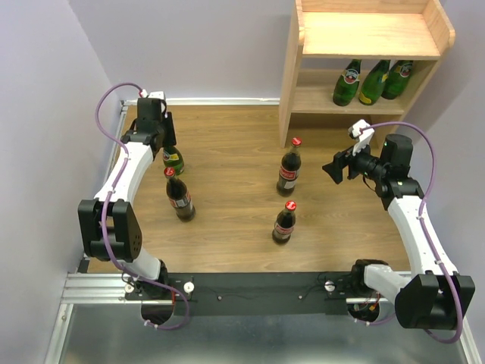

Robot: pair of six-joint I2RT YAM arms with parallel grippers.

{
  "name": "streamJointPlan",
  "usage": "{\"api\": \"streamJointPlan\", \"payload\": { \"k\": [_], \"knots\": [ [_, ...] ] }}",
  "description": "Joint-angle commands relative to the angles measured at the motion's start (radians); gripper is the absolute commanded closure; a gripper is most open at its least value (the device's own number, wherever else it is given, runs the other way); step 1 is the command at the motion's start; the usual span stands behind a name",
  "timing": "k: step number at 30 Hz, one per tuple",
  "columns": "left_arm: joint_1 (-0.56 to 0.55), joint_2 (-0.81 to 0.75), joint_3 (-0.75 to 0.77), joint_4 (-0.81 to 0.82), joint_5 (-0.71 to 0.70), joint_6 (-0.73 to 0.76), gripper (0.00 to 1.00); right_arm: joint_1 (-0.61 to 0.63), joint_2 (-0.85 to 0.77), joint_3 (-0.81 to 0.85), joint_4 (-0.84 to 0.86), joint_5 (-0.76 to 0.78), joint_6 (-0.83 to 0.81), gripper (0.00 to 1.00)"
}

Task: Place and organize the beverage onto the shelf
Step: Pick up the drink from the center of the board.

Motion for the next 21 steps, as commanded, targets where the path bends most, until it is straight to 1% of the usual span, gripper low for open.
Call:
{"api": "streamJointPlan", "payload": {
  "k": [1, 8, 11, 12, 14, 15, 17, 18, 21],
  "knots": [
    [-0.006, 0.016, -0.006, -0.019, -0.034, 0.003, 0.47, -0.013, -0.008, -0.016, -0.007, -0.026, 0.012, 0.11],
    [-0.007, 0.027, 0.004, -0.025, -0.034, 0.0, 0.54, -0.016, -0.007, -0.014, -0.007, -0.028, 0.012, 0.11],
    [-0.007, 0.027, 0.004, -0.027, -0.028, 0.0, 0.62, -0.018, -0.007, -0.016, -0.005, -0.028, 0.012, 0.11],
    [-0.007, 0.026, 0.006, -0.027, -0.025, 0.0, 0.67, -0.018, -0.007, -0.016, -0.007, -0.028, 0.012, 0.11],
    [-0.009, 0.02, 0.008, -0.027, -0.025, 0.002, 0.74, -0.018, -0.007, -0.016, -0.007, -0.029, 0.012, 0.11],
    [-0.009, 0.018, 0.011, -0.03, -0.025, 0.002, 0.82, -0.018, -0.008, -0.016, -0.005, -0.031, 0.014, 0.11],
    [-0.009, 0.01, 0.017, -0.028, -0.026, 0.003, 0.9, -0.019, -0.007, -0.014, -0.005, -0.029, 0.014, 0.11],
    [-0.009, 0.009, 0.029, -0.03, -0.028, 0.003, 0.99, -0.019, -0.007, -0.016, -0.007, -0.032, 0.014, 0.11],
    [-0.012, -0.008, 0.063, -0.028, -0.026, 0.003, 1.0, -0.021, -0.007, -0.016, -0.007, -0.032, 0.014, 0.11]
  ]
}}
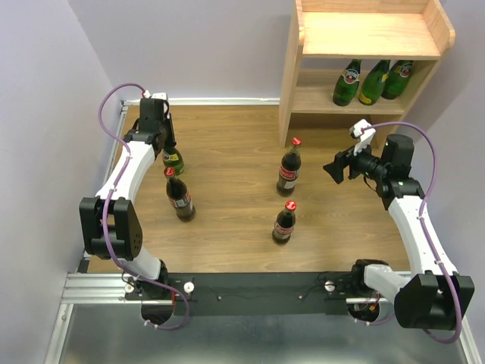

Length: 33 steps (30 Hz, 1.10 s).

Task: Place and organize the beverage onto the shelf
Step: Pick up the drink from the center of the board.

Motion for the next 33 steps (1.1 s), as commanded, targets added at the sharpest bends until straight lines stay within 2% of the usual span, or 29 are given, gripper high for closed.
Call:
{"api": "streamJointPlan", "payload": {
  "k": [1, 10, 21, 33],
  "knots": [
    [-0.006, -0.031, 0.069, -0.015, -0.02, 0.007, 1.0, -0.009, -0.007, -0.016, -0.007, -0.025, 0.013, 0.11],
    [-0.052, -0.043, 0.207, -0.02, -0.025, 0.013, 1.0, -0.013, -0.015, -0.014, -0.007, -0.025, 0.011, 0.11],
    [-0.169, 0.003, 0.333, -0.044, -0.054, 0.022, 1.0, -0.015, -0.024, -0.014, -0.007, -0.032, 0.011, 0.11],
    [-0.27, 0.065, 0.465, -0.104, -0.011, 0.028, 1.0, -0.018, -0.033, -0.017, -0.007, -0.046, 0.003, 0.11]
  ]
}}
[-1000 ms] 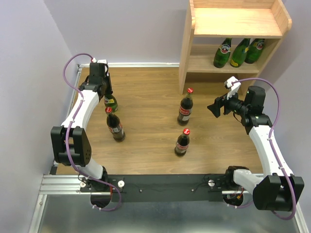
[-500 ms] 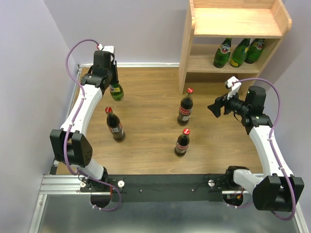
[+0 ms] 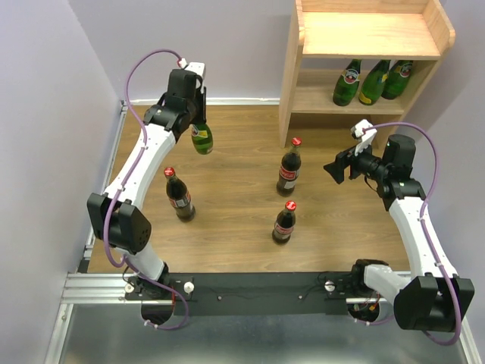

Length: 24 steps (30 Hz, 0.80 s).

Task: Place and organize the beverage onto the shelf
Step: Pick up the drink from the center of the board.

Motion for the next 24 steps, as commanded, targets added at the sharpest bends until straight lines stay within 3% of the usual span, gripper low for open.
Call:
{"api": "streamJointPlan", "payload": {
  "k": [1, 10, 16, 24],
  "knots": [
    [-0.034, -0.014, 0.076, 0.06, 0.015, 0.012, 1.0, -0.011, -0.022, -0.017, -0.007, -0.035, 0.002, 0.11],
    [-0.117, -0.005, 0.148, 0.034, 0.081, 0.002, 1.0, -0.011, -0.033, 0.032, -0.023, -0.055, -0.018, 0.1],
    [-0.169, -0.026, 0.179, 0.008, 0.092, 0.002, 1.0, -0.011, 0.016, 0.213, -0.134, -0.115, -0.052, 0.09],
    [-0.211, -0.068, 0.187, -0.002, 0.109, -0.008, 1.0, 0.011, 0.149, 0.474, -0.228, -0.343, 0.014, 0.08]
  ]
}}
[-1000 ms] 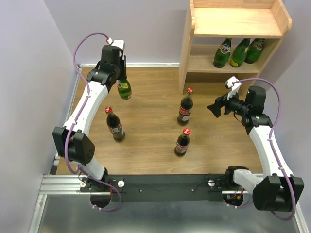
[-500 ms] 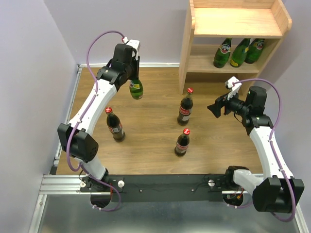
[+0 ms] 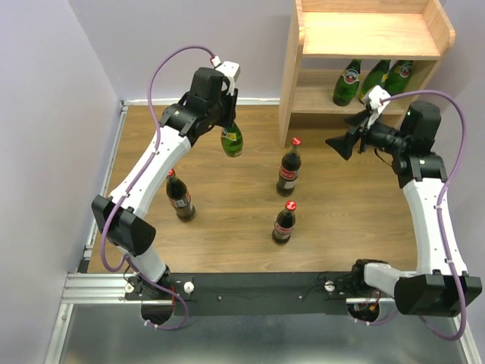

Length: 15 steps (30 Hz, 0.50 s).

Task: Place and organize the beverage onto the shelf
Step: Pick up the drink from the center of the board.

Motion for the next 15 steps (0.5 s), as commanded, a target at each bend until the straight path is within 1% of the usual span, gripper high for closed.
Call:
{"api": "streamJointPlan", "payload": {
  "k": [1, 4, 5, 6, 7, 8, 11, 12, 15],
  "knots": [
    [-0.027, -0.085, 0.07, 0.063, 0.028, -0.008, 1.0, 0.02, 0.1, 0.162, -0.086, -0.184, 0.064, 0.08],
    [-0.041, -0.088, 0.087, 0.052, 0.04, -0.011, 1.0, 0.066, 0.174, 0.239, -0.086, -0.22, 0.101, 0.08],
    [-0.042, -0.088, 0.091, 0.05, 0.045, -0.013, 1.0, 0.131, 0.188, 0.289, -0.086, -0.206, 0.105, 0.08],
    [-0.048, -0.088, 0.097, 0.044, 0.048, -0.013, 1.0, 0.164, 0.203, 0.311, -0.086, -0.188, 0.107, 0.08],
    [-0.051, -0.089, 0.105, 0.041, 0.052, -0.017, 1.0, 0.199, 0.22, 0.328, -0.086, -0.163, 0.101, 0.08],
    [-0.055, -0.092, 0.108, 0.041, 0.054, -0.019, 1.0, 0.273, 0.246, 0.36, -0.086, -0.111, 0.095, 0.07],
    [-0.061, -0.1, 0.123, 0.033, 0.063, -0.028, 1.0, 0.368, 0.295, 0.397, -0.081, -0.013, 0.061, 0.07],
    [-0.062, -0.104, 0.125, 0.029, 0.062, -0.03, 1.0, 0.423, 0.335, 0.421, -0.075, 0.007, 0.058, 0.07],
    [-0.068, -0.109, 0.151, 0.013, 0.058, -0.037, 1.0, 0.508, 0.404, 0.451, -0.049, 0.104, 0.062, 0.07]
  ]
}}
